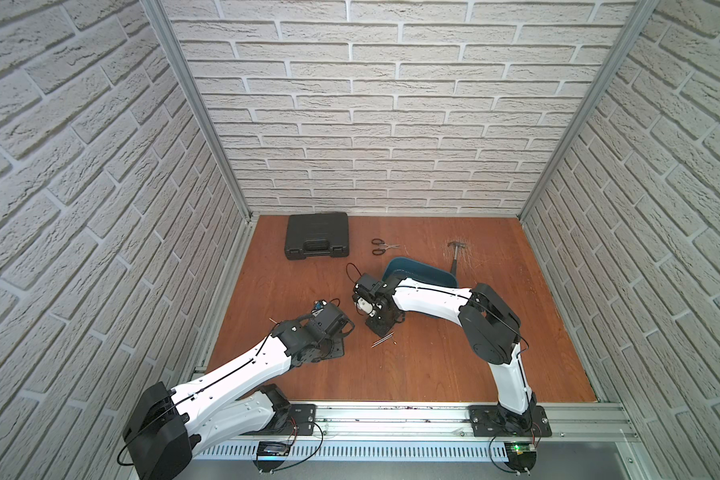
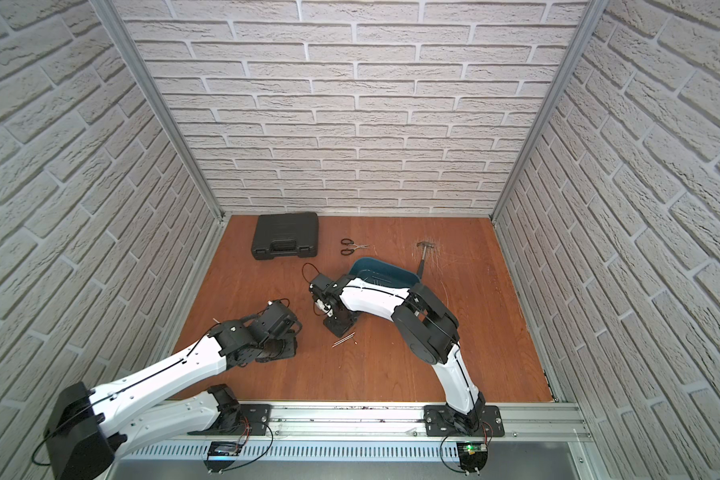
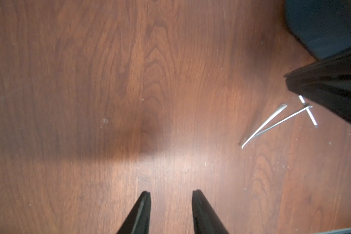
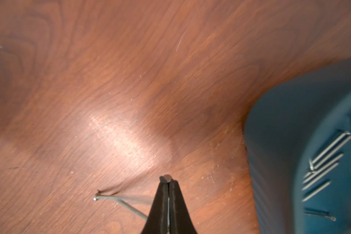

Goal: Put the nails on the desktop into the storage box
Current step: Adjust the nail at the center of the board.

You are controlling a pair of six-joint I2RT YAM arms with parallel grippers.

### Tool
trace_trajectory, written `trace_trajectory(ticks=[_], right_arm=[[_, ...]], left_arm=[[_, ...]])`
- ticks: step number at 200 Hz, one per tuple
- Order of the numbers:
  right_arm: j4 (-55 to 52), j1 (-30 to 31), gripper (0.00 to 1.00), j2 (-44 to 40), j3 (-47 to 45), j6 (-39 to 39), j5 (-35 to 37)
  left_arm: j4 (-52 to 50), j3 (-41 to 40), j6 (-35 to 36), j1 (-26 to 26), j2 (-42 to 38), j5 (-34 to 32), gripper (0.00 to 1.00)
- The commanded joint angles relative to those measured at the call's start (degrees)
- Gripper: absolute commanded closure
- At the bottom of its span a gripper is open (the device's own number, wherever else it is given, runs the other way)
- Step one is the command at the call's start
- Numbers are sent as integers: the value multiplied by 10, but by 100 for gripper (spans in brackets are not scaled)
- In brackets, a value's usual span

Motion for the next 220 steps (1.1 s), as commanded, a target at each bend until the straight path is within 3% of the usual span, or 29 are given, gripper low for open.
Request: trace_trajectory(ticks=[1,220], right_arm=[[4,4,98,-16,-7,9,27],[-21,2,98,-88,50,9,81]], left_arm=[[10,15,6,4,2,-3,62],[26,21,9,5,20,0,62]])
